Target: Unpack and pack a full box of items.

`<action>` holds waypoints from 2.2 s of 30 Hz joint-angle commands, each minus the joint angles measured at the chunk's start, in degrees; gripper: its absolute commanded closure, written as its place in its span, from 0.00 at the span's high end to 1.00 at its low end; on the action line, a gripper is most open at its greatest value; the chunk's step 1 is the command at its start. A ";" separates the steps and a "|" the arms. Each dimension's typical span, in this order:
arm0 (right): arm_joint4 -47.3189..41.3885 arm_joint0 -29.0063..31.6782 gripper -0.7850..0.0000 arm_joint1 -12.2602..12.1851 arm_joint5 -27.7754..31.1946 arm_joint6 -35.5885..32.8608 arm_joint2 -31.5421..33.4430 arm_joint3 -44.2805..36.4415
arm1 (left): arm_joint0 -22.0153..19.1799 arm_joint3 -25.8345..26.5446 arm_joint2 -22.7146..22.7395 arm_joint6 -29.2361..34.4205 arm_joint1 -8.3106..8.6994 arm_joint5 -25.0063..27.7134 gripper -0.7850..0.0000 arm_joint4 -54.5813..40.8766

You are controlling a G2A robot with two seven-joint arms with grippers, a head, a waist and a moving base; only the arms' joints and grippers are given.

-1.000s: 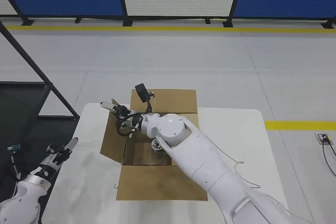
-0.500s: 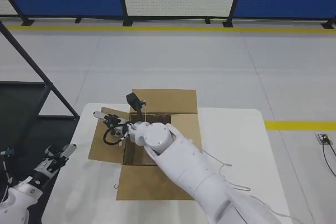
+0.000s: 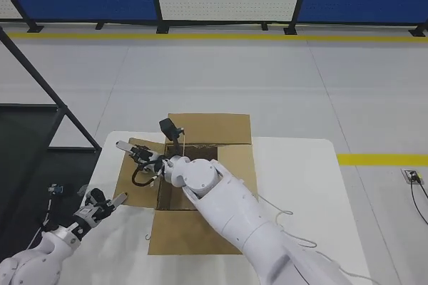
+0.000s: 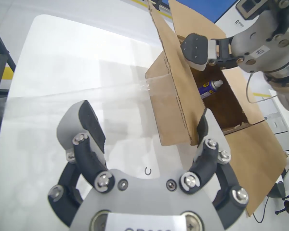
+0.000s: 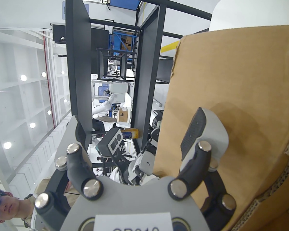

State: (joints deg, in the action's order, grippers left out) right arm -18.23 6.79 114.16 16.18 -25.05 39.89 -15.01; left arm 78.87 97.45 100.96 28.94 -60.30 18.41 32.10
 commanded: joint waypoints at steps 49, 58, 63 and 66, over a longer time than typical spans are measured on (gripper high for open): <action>12.21 1.62 1.00 -10.84 0.50 -18.40 7.78 -10.32 | -1.49 -0.39 -2.92 -2.24 0.02 -4.90 1.00 3.94; 12.98 2.51 1.00 -9.21 -3.80 -20.68 5.87 -11.87 | -1.49 -0.39 -2.92 -2.24 0.02 -4.90 1.00 3.94; 12.59 1.16 1.00 -7.67 -4.85 -20.59 5.04 -8.77 | -1.49 -0.39 -2.92 -2.24 0.02 -4.90 1.00 3.94; 12.43 0.48 1.00 -6.80 -5.33 -21.45 4.58 -6.86 | -1.49 -0.39 -2.92 -2.24 0.02 -4.90 1.00 3.94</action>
State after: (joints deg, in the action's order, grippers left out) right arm -5.76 7.47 107.14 11.00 -46.22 44.58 -22.45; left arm 77.39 97.06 98.04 26.71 -60.28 13.51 36.04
